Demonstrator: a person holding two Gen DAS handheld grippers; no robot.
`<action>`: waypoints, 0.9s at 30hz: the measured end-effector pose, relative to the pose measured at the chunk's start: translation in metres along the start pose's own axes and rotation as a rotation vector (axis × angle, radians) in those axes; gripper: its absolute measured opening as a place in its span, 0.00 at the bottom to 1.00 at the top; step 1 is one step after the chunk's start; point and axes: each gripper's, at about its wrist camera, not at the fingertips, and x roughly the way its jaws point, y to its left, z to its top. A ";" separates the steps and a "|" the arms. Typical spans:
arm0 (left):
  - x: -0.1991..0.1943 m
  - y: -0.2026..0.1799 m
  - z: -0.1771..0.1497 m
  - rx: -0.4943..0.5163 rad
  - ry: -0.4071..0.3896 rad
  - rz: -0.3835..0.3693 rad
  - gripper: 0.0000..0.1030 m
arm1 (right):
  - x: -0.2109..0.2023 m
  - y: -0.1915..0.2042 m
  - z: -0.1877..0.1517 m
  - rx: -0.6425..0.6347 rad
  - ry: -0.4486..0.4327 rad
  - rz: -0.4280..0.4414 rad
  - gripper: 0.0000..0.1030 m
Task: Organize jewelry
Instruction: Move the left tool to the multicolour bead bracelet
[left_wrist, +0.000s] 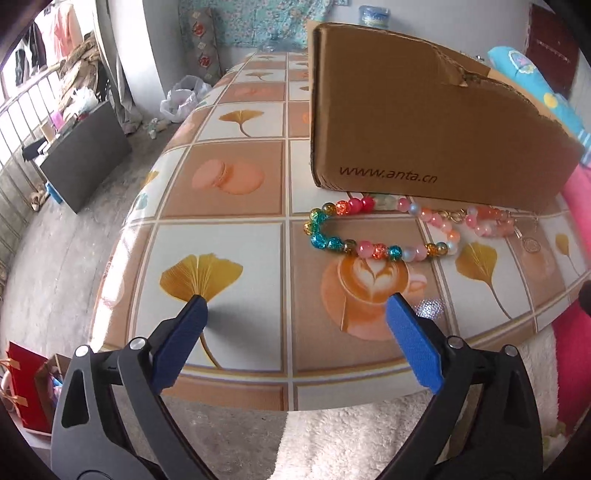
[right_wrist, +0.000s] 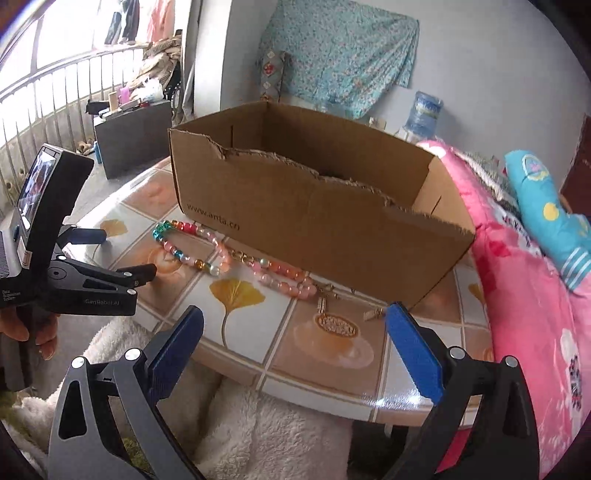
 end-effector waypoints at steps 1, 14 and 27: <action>0.000 -0.001 -0.001 0.008 -0.008 0.004 0.92 | -0.009 -0.002 0.006 0.011 -0.076 -0.032 0.93; -0.001 -0.002 -0.008 0.028 -0.086 0.008 0.93 | 0.012 0.005 0.027 0.073 -0.141 0.066 0.94; 0.001 0.014 0.029 -0.038 -0.160 -0.093 0.92 | 0.042 0.008 0.021 0.125 -0.026 0.150 0.93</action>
